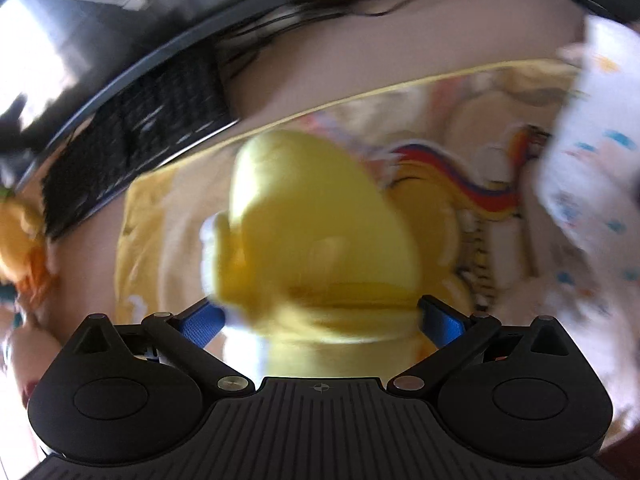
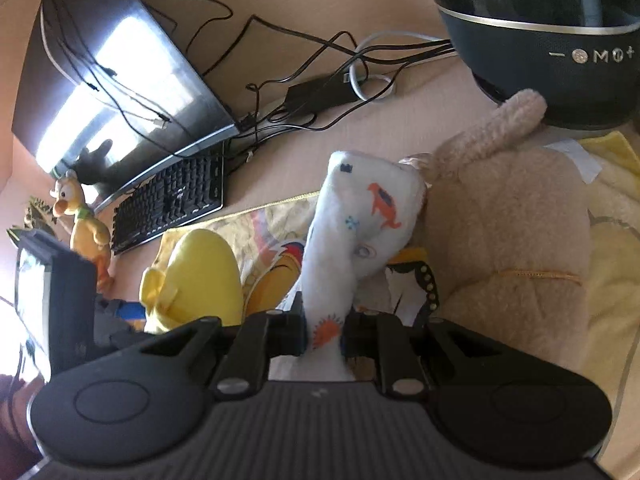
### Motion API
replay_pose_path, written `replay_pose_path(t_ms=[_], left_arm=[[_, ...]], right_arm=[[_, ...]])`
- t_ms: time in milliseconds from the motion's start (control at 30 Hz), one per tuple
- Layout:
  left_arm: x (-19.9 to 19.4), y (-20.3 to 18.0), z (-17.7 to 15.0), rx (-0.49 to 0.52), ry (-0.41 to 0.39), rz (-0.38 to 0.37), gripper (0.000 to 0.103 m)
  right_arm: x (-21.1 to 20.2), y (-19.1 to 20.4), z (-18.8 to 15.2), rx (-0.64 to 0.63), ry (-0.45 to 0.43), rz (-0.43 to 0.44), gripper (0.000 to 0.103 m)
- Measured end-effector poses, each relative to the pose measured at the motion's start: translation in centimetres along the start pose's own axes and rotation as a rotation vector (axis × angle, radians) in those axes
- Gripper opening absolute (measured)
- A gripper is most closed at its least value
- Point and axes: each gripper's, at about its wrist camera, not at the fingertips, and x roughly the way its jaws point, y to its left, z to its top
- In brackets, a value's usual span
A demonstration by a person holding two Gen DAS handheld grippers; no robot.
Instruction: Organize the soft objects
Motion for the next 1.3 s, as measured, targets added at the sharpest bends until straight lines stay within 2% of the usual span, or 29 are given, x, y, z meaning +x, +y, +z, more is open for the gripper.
replay_pose_path(t_ms=[67, 133, 400, 500, 567, 600, 633, 767, 833, 967, 1033, 1100, 1167, 1233, 1300], left_arm=[[0.4, 3.1, -0.3, -0.122, 0.034, -0.092, 0.103], [0.6, 5.5, -0.7, -0.197, 0.041, -0.114, 0.103], [-1.6, 12.2, -1.8, -0.329, -0.048, -0.097, 0.103], [-1.8, 14.8, -2.3, -0.372, -0.076, -0.034, 0.103], [-1.9, 16.2, -2.8, -0.398, -0.069, 0.023, 0.103], [-1.6, 16.8, -3.2, -0.412, -0.059, 0.027, 0.103], [-1.2, 17.4, -3.7, -0.427, -0.049, 0.027, 0.103], [-1.0, 19.8, -5.6, -0.547, -0.039, -0.061, 0.103], [-1.4, 20.5, -6.1, -0.614, -0.031, -0.107, 0.103], [-0.7, 19.6, -6.5, -0.695, 0.002, -0.254, 0.103], [0.3, 18.3, -5.8, -0.683, 0.028, -0.229, 0.103], [0.8, 17.1, -5.0, -0.644, 0.041, -0.138, 0.103], [1.7, 16.2, -4.6, -0.622, 0.052, -0.09, 0.103], [2.5, 15.6, -4.6, -0.598, 0.051, -0.061, 0.103], [2.9, 15.3, -5.0, -0.571, 0.037, -0.064, 0.103]], right_arm=[[0.0, 0.2, 0.2, -0.01, 0.004, 0.002, 0.017], [0.3, 0.6, 0.5, -0.023, 0.008, 0.005, 0.017], [2.4, 4.6, 1.0, -0.117, 0.046, 0.023, 0.017], [3.2, 6.3, 1.3, -0.152, 0.059, 0.031, 0.017], [3.7, 7.3, 1.4, -0.171, 0.067, 0.033, 0.017], [3.9, 7.8, 1.5, -0.182, 0.07, 0.036, 0.017], [4.1, 8.3, 1.5, -0.193, 0.074, 0.039, 0.017], [4.8, 9.8, 1.6, -0.231, 0.091, 0.04, 0.017], [5.0, 10.2, 1.6, -0.243, 0.099, 0.039, 0.017], [5.2, 10.2, 1.4, -0.246, 0.115, 0.041, 0.018], [5.2, 9.9, 1.3, -0.239, 0.121, 0.046, 0.018], [5.1, 9.5, 1.1, -0.237, 0.125, 0.053, 0.018], [4.8, 9.1, 0.9, -0.235, 0.124, 0.057, 0.018], [4.6, 8.6, 0.7, -0.227, 0.121, 0.055, 0.021], [4.3, 8.0, 0.6, -0.217, 0.116, 0.049, 0.021]])
